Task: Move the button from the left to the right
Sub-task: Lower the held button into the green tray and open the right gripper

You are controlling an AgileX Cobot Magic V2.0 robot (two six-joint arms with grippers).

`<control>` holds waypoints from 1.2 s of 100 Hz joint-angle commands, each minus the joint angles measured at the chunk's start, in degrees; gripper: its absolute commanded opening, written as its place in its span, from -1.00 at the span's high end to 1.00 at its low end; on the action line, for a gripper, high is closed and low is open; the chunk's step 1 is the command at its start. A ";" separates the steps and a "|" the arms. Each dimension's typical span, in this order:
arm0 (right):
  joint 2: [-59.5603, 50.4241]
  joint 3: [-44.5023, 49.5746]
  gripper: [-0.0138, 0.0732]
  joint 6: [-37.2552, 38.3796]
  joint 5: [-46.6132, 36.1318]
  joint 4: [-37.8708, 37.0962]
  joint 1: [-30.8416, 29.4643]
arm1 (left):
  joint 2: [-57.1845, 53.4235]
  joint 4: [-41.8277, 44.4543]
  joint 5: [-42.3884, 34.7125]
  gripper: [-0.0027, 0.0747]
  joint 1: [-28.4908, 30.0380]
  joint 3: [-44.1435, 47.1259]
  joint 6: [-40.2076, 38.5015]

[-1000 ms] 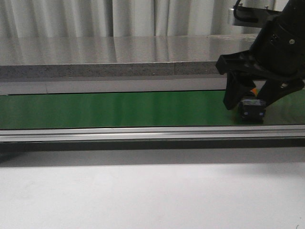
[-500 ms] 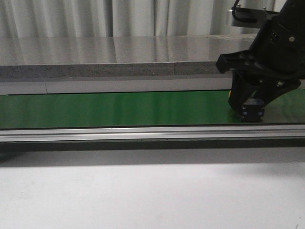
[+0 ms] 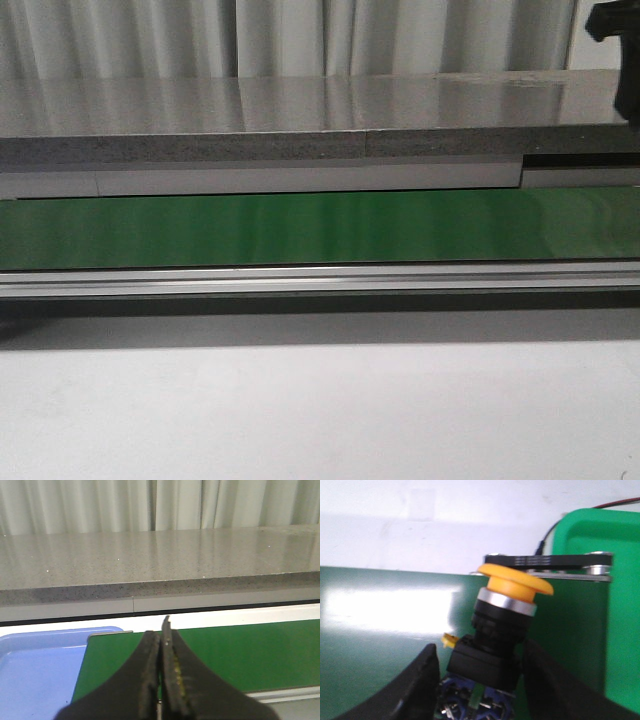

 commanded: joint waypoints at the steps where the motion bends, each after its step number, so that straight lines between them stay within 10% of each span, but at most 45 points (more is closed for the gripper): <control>1: -2.20 -2.06 0.29 -0.44 -2.41 -1.90 -3.51 | 0.49 -0.61 -4.80 0.98 -0.14 -1.59 -0.17; 52: 5.02 -1.93 0.29 -0.44 -5.19 -5.27 -19.11 | 0.49 -0.61 -4.80 0.98 -0.14 -1.59 -0.17; 120: 11.23 -1.87 0.28 -0.44 -2.85 -2.57 -19.96 | 0.49 -0.61 -4.80 0.98 -0.14 -1.59 -0.17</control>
